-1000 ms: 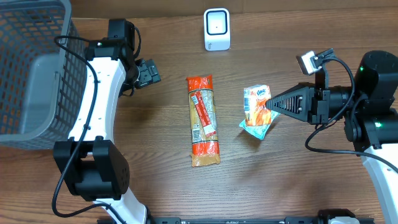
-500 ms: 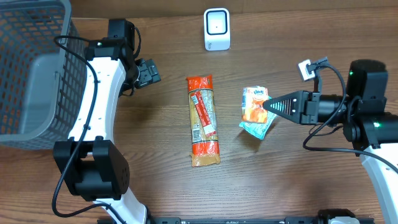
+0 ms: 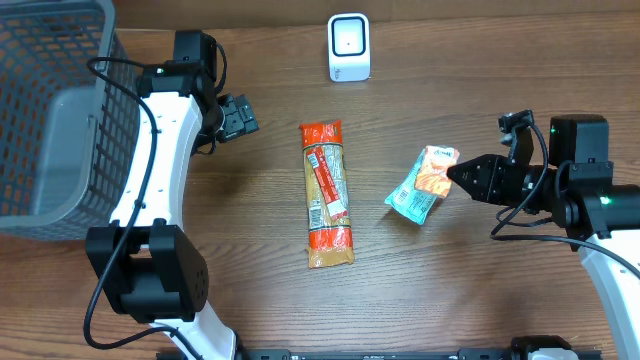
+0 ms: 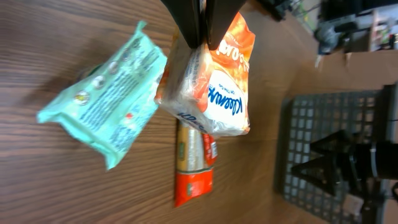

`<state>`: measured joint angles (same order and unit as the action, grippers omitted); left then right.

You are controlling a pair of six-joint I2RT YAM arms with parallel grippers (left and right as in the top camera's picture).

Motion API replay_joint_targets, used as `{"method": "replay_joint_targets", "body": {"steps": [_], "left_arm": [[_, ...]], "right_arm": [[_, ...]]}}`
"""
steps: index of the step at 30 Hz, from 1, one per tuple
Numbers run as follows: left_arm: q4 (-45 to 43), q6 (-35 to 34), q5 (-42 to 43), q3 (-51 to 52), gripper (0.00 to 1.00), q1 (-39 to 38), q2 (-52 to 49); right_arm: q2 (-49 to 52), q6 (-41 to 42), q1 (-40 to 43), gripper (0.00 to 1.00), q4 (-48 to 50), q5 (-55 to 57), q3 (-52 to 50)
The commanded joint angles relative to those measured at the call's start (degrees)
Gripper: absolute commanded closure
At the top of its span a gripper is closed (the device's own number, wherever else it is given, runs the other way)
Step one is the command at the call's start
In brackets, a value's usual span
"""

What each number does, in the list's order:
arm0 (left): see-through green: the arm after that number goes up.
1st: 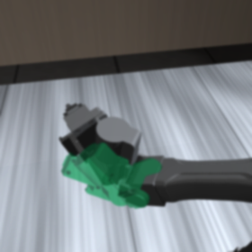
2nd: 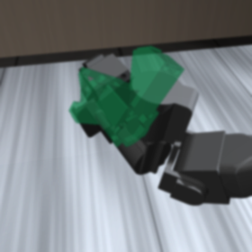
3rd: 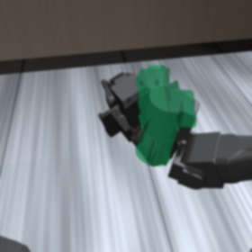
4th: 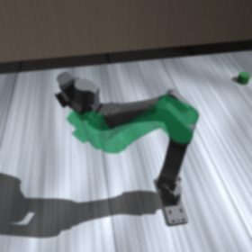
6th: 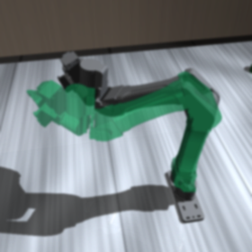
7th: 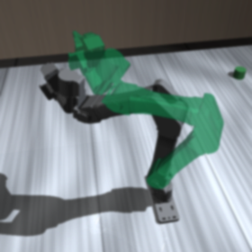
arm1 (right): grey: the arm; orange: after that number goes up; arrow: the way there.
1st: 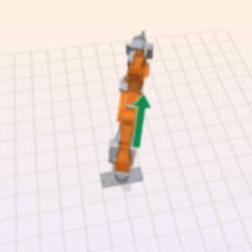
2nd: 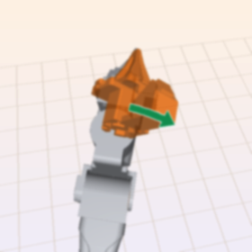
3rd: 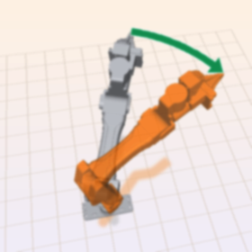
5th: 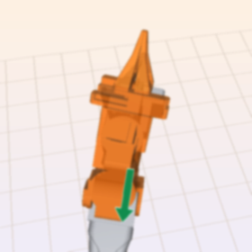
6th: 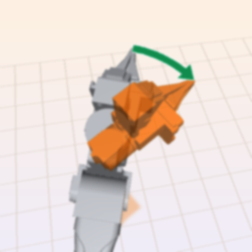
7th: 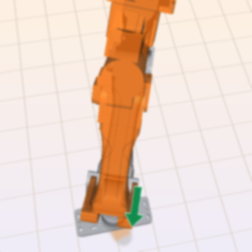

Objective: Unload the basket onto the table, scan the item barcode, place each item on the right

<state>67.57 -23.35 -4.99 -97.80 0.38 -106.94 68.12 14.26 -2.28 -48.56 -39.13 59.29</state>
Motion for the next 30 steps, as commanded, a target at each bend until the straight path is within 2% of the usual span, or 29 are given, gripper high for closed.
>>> {"method": "replay_joint_targets", "body": {"steps": [1, 15, 30], "left_arm": [[-0.11, 1.11, -0.07, -0.94, 0.00, -0.04, 1.31], [-0.11, 1.11, -0.07, -0.94, 0.00, -0.04, 1.31], [-0.13, 1.11, -0.07, -0.94, 0.00, -0.04, 1.31]], "right_arm": [[0.09, -1.01, 0.00, 0.96, 0.13, 3.19, -0.09], [5.53, -0.85, -0.79, 0.96, -1.25, 3.06, -0.09], [13.14, 1.62, -16.94, 0.96, 7.32, 3.50, -0.09]]}}
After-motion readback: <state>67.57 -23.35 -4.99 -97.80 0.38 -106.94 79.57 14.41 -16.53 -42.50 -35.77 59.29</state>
